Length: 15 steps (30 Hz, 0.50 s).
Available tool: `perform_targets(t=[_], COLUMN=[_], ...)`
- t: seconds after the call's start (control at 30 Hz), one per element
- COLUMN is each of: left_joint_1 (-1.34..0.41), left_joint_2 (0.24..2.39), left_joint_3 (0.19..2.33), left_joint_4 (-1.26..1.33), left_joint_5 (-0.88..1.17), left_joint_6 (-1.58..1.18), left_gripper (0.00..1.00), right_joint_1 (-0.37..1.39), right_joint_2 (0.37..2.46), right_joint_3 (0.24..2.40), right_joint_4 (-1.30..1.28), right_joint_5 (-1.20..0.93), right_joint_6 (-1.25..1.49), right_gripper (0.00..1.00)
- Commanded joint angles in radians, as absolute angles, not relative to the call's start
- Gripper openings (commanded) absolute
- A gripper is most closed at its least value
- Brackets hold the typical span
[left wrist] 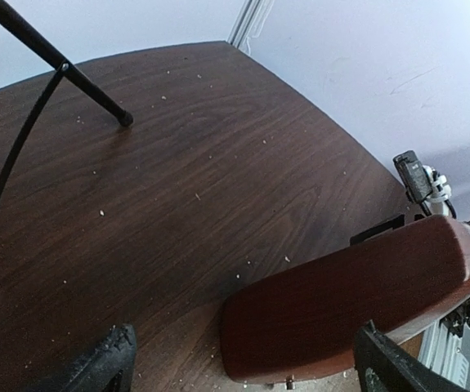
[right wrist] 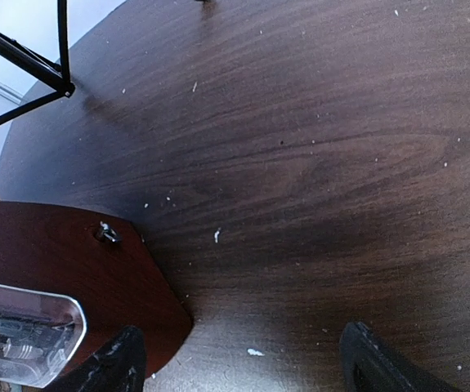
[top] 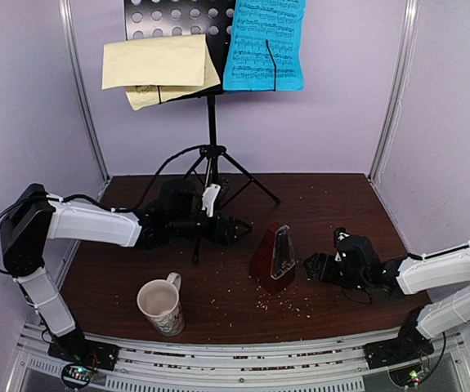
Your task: Pack up the instrument practice props
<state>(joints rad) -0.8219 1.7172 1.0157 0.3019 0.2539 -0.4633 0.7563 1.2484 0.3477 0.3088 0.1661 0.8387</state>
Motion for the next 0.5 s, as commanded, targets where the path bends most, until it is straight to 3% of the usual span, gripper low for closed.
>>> perform_targets(t=[0.0, 0.47], left_joint_1=[-0.827, -0.845], left_joint_2=[1.772, 1.928], left_joint_3=[1.07, 1.205], left_joint_4=[0.274, 0.218], left_joint_5=[0.217, 0.197], left_joint_6=[-0.452, -0.401], left_gripper=[0.96, 0.95], right_joint_1=[0.752, 0.752], right_joint_2=[1.273, 1.342], right_joint_3=[0.34, 0.358], right_joint_4=[0.315, 0.36], right_joint_5=[0.116, 0.084], right_joint_6=[0.894, 0.921], right_gripper=[0.83, 0.79])
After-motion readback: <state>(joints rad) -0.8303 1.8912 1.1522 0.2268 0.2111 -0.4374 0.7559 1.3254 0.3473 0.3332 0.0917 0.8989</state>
